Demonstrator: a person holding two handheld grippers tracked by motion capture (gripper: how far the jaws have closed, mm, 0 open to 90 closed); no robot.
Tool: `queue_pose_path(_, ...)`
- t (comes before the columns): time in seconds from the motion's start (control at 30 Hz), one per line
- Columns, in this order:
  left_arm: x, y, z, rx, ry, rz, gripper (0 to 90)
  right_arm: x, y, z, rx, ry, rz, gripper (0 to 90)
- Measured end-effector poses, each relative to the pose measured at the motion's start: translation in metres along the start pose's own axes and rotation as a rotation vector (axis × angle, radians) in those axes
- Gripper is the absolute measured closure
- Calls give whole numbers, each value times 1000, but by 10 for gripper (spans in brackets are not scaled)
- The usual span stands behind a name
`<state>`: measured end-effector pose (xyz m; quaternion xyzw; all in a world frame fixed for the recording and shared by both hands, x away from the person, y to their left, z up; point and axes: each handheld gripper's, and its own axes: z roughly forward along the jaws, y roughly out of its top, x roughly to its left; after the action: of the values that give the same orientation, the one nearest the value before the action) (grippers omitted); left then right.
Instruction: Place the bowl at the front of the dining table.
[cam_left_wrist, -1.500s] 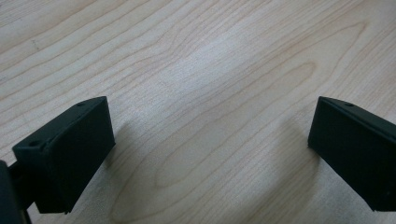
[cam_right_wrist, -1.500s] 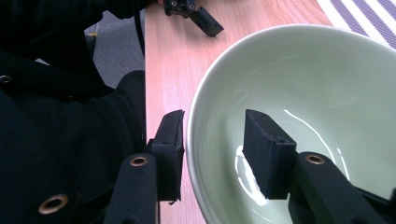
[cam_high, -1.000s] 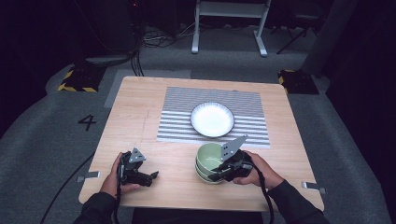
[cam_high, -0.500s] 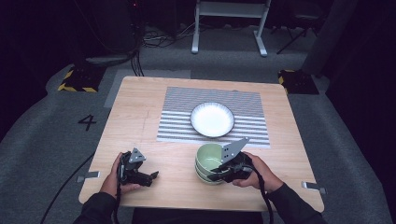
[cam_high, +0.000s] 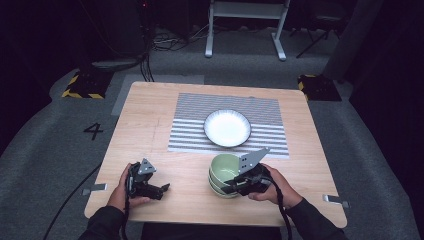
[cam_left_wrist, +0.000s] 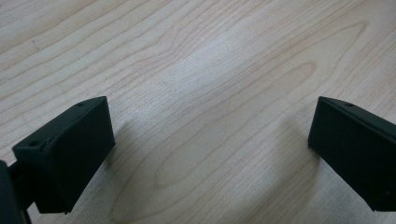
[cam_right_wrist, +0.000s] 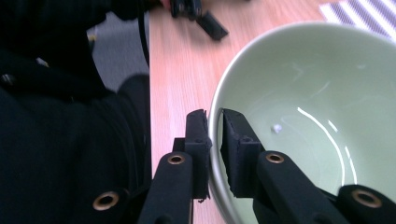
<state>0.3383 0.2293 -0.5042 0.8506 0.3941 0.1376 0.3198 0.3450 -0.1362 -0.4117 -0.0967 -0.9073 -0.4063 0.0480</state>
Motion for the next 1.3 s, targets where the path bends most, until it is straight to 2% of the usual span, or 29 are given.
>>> queue_pose_path(0.07,0,0,0,0,0,-1,3,-1,1,-2,-20,5,12,811)
queue_pose_path(0.27,0,0,0,-2,1,-1,3,0,4,-3,3,-6,-1,824)
queue_pose_path(0.3,0,0,0,-3,1,0,3,0,4,-3,-4,-9,-4,836)
queue_pose_path(0.37,0,0,0,-1,0,0,3,2,4,-7,-16,-47,-27,846)
queue_pose_path(0.5,0,0,0,-2,2,-2,3,2,3,-8,-31,-44,-17,847)
queue_pose_path(0.7,0,0,0,0,0,-1,3,5,3,-8,-37,-68,-46,846)
queue_pose_path(1.0,0,0,0,0,0,-1,3,8,3,-17,-84,-106,-48,847)
queue_pose_path(1.3,0,0,0,0,0,0,3,7,2,-23,-132,-121,-36,848)
